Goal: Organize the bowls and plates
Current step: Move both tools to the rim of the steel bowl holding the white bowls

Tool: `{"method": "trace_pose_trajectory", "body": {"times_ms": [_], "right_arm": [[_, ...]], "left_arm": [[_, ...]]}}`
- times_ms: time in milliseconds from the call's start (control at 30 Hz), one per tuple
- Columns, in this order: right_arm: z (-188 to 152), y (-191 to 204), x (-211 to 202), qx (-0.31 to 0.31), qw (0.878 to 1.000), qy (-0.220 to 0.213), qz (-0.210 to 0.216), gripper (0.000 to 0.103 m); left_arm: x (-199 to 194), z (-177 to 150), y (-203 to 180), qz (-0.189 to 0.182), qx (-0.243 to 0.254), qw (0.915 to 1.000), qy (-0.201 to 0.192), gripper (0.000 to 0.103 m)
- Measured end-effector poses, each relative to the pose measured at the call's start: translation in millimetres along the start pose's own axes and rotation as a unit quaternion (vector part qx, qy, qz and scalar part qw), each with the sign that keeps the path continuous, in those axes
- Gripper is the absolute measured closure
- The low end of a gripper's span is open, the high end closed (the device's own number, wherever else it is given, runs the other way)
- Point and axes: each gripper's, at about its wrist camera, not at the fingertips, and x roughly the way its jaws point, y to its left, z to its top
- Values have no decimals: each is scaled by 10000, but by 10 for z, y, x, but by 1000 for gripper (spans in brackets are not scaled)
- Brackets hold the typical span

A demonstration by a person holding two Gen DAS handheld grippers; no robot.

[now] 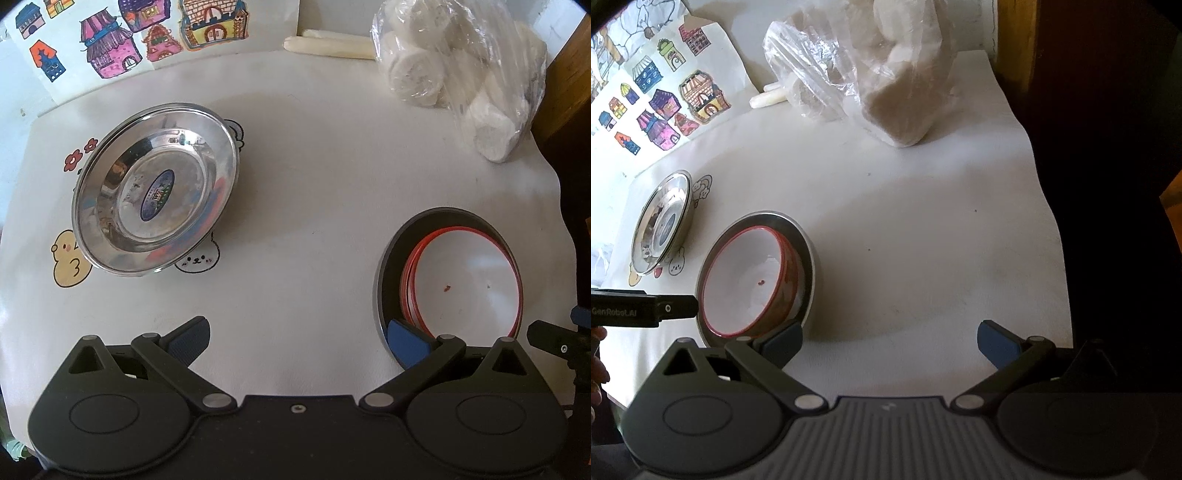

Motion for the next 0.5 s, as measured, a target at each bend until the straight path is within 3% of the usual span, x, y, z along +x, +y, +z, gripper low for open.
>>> {"method": "trace_pose_trajectory", "body": {"times_ms": [500], "right_arm": [[118, 53, 114, -242, 9996, 117, 122, 0]], "left_arm": [[108, 32, -102, 148, 126, 9997, 136, 1]]}}
